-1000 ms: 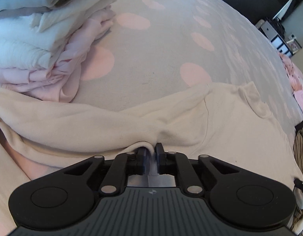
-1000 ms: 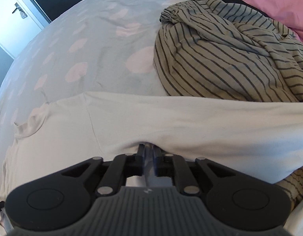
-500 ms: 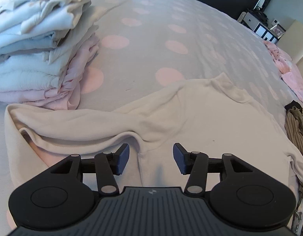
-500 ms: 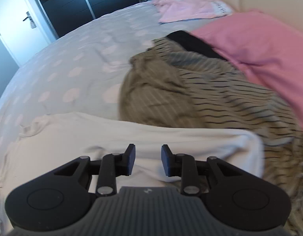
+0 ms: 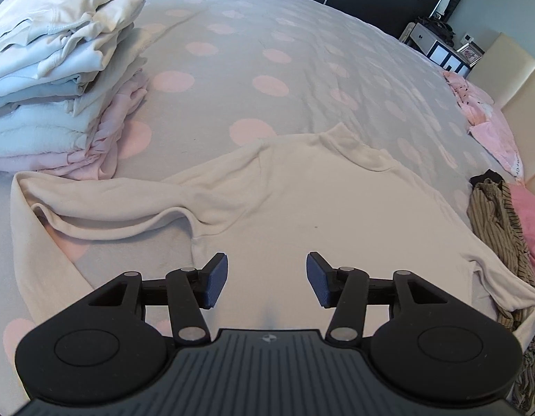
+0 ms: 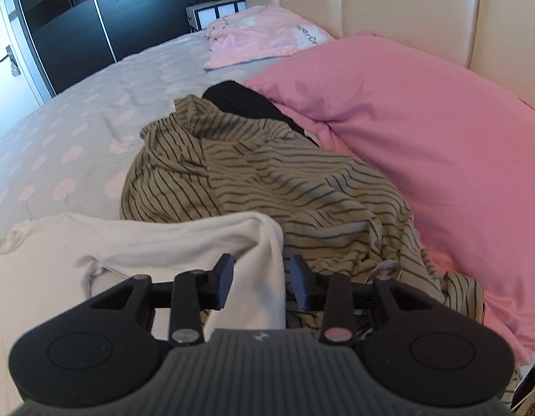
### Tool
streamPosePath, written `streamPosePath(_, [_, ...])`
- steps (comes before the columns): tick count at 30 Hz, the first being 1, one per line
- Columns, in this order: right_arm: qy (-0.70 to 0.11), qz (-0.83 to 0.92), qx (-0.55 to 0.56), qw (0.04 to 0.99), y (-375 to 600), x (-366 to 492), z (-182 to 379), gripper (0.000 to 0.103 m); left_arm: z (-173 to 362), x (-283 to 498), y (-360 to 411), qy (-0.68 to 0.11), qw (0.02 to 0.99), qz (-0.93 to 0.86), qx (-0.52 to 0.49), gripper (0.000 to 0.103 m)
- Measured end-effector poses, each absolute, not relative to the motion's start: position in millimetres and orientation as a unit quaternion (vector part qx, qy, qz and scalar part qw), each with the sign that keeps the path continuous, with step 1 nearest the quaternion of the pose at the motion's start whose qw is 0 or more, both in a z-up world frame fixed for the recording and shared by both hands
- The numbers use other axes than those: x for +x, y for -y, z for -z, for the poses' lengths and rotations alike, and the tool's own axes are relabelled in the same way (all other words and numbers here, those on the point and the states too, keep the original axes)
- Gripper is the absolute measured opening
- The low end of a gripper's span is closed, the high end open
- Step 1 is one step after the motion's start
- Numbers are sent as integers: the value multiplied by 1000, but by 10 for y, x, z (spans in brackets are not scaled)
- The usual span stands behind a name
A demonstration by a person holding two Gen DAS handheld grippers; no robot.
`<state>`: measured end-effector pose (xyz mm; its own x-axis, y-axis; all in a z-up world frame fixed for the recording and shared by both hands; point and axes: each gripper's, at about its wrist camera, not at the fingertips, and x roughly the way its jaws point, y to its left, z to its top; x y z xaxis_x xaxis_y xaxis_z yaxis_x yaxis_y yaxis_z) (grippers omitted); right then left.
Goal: Fold clothes
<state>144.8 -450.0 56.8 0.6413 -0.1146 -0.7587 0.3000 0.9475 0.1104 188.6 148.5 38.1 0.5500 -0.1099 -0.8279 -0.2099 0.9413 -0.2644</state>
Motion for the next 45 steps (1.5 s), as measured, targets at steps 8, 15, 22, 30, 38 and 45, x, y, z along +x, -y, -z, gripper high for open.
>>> streamPosePath(8, [-432,114,72,892,4370,1568,-359,3,-436,1904,-1245,-475,867,-10,-151,50])
streamPosePath(15, [-408,29,50,911,3840,1547,-728,3,-334,1972,-992,-496,862,6,-104,50])
streamPosePath(22, [-389,-92,28,916,3012,1436,-1052,3,-337,1982,-858,-500,860,31,-101,50])
streamPosePath(30, [-391,-246,-10,887,2016,1103,-1123,3,-357,1950,-814,-504,857,48,-96,50])
streamPosePath(38, [-447,-333,-52,829,1186,668,-605,3,-384,1862,-804,-505,858,61,-76,50])
streamPosePath(45, [-478,-346,-75,804,839,346,-109,8,-337,1761,-771,-510,856,69,-43,50])
